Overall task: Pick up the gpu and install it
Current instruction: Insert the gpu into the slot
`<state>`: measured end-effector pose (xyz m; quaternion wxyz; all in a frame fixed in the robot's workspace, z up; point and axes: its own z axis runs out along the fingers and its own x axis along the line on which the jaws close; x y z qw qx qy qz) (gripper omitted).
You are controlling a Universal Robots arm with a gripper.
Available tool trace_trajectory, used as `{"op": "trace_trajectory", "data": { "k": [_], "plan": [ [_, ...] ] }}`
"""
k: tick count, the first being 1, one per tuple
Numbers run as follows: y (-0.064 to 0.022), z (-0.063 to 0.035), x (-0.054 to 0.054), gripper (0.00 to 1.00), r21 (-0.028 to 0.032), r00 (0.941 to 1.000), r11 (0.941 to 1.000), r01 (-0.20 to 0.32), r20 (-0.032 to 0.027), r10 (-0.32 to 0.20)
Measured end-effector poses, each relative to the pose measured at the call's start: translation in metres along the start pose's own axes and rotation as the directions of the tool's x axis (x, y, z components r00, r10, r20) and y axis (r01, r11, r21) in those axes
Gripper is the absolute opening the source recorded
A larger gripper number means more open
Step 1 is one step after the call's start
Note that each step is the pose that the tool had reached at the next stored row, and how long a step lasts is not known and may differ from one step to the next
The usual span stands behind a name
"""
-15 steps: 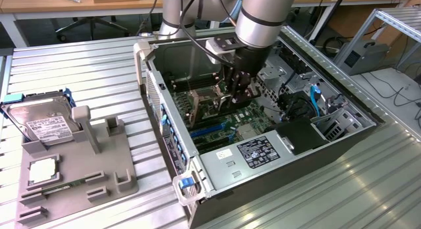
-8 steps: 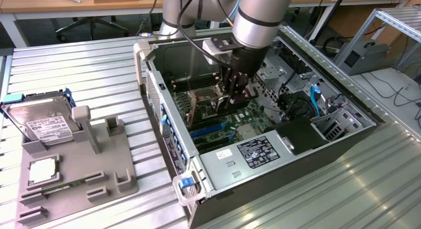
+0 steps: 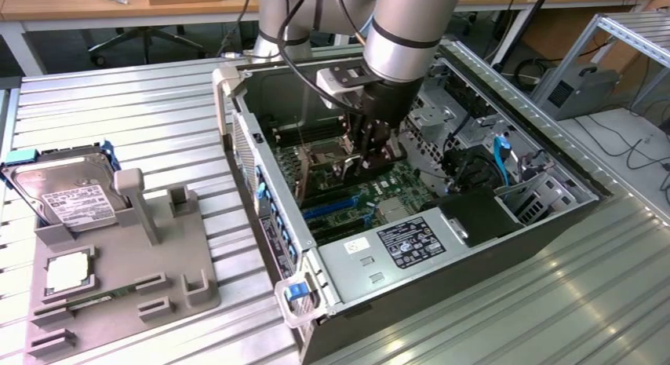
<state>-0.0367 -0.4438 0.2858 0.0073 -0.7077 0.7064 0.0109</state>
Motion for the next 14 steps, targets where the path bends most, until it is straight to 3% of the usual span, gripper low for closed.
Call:
{"op": "trace_trajectory", "data": {
  "k": [14],
  "plan": [
    [0.0020,0.0000,0.0102,0.27,0.0003,1.0000,1.0000,0.000,0.0011,0.000]
  ]
}}
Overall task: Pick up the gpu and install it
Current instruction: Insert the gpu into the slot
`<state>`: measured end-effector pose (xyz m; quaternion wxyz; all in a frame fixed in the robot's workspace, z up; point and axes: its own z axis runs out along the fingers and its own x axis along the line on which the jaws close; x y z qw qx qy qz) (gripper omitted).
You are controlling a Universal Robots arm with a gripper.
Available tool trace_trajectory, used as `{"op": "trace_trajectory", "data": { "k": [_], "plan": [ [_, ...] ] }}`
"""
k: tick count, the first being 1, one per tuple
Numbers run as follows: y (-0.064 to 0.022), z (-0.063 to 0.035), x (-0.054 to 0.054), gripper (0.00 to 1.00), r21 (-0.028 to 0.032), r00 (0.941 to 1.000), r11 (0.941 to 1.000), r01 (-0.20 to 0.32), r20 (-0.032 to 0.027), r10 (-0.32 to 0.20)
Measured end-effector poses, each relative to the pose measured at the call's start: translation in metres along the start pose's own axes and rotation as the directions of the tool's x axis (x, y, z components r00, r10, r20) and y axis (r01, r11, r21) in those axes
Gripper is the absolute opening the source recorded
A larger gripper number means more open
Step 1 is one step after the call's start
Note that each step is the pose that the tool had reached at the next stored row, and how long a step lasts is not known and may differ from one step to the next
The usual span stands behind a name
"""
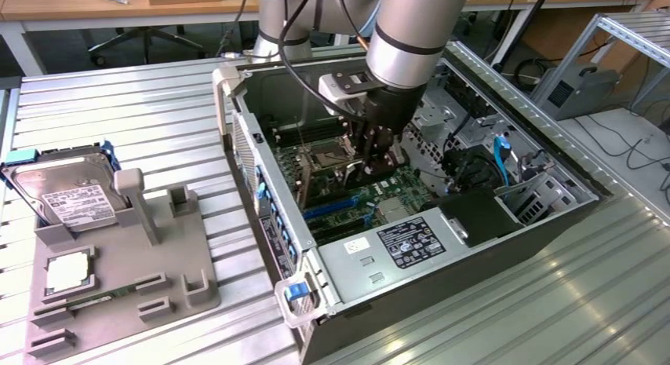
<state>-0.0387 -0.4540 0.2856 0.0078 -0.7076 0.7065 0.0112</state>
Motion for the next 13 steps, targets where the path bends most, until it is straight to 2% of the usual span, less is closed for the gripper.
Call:
{"op": "trace_trajectory", "data": {
  "k": [8,13],
  "plan": [
    [0.0064,0.0002,0.0012,0.27,0.0017,1.0000,1.0000,0.000,0.0036,0.000],
    [0.0106,0.0043,0.0026,0.27,0.0061,1.0000,1.0000,0.000,0.0052,0.000]
  ]
}}
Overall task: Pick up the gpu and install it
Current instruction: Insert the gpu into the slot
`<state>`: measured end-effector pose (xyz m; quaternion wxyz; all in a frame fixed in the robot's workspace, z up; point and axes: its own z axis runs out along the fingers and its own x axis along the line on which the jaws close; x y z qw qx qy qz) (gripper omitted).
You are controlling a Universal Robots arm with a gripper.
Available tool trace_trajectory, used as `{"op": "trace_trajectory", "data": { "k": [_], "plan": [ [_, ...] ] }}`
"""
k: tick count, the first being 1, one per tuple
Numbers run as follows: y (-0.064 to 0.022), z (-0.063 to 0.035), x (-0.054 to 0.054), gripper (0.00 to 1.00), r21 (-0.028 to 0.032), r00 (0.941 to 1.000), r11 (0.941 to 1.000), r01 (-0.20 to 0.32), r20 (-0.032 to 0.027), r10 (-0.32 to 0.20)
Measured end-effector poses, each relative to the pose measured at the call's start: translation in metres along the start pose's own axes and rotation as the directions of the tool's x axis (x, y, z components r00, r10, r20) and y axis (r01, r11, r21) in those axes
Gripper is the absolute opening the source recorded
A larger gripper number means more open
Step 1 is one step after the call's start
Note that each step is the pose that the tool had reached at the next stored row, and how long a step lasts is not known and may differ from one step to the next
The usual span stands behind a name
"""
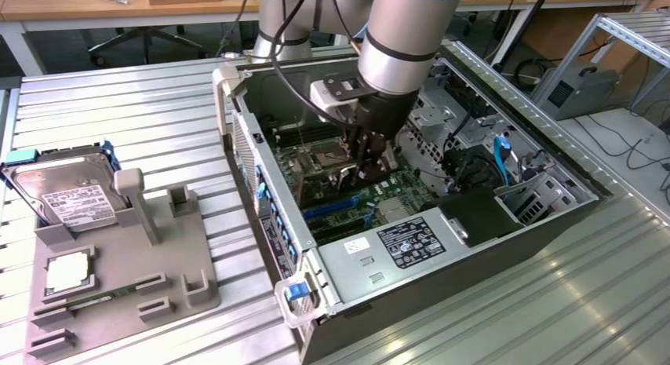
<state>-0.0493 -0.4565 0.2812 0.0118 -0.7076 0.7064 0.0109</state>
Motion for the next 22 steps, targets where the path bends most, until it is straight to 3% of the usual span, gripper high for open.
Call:
{"op": "trace_trajectory", "data": {
  "k": [5,22],
  "plan": [
    [0.0047,0.0048,0.001,0.27,0.0034,1.0000,1.0000,0.000,0.0005,0.000],
    [0.0122,0.0122,0.001,0.27,0.0045,1.0000,1.0000,0.000,0.0006,0.000]
  ]
}}
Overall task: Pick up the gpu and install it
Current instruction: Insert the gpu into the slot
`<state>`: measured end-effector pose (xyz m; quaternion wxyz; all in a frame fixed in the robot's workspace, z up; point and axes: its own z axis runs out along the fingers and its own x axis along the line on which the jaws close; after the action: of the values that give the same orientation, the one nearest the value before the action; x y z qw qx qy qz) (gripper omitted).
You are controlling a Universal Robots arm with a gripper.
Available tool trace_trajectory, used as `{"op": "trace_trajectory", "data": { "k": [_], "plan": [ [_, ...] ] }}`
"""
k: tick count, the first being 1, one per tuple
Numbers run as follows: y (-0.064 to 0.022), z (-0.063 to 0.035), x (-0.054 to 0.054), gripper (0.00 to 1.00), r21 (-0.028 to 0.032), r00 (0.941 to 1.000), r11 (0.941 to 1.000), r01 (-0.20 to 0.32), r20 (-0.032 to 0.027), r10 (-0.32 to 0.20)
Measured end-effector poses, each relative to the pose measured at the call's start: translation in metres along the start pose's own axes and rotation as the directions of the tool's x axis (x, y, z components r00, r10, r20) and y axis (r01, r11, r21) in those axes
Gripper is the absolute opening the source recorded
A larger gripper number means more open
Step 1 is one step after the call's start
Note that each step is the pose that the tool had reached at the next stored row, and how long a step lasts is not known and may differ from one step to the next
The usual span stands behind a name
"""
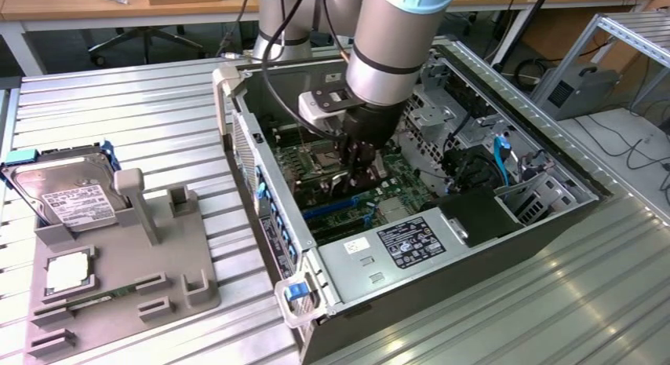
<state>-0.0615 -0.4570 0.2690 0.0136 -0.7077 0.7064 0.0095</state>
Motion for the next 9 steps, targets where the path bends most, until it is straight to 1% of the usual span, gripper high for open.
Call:
{"op": "trace_trajectory", "data": {
  "k": [9],
  "plan": [
    [0.0034,0.0042,0.0002,0.27,-0.0002,1.0000,1.0000,0.000,-0.0004,0.000]
  ]
}}
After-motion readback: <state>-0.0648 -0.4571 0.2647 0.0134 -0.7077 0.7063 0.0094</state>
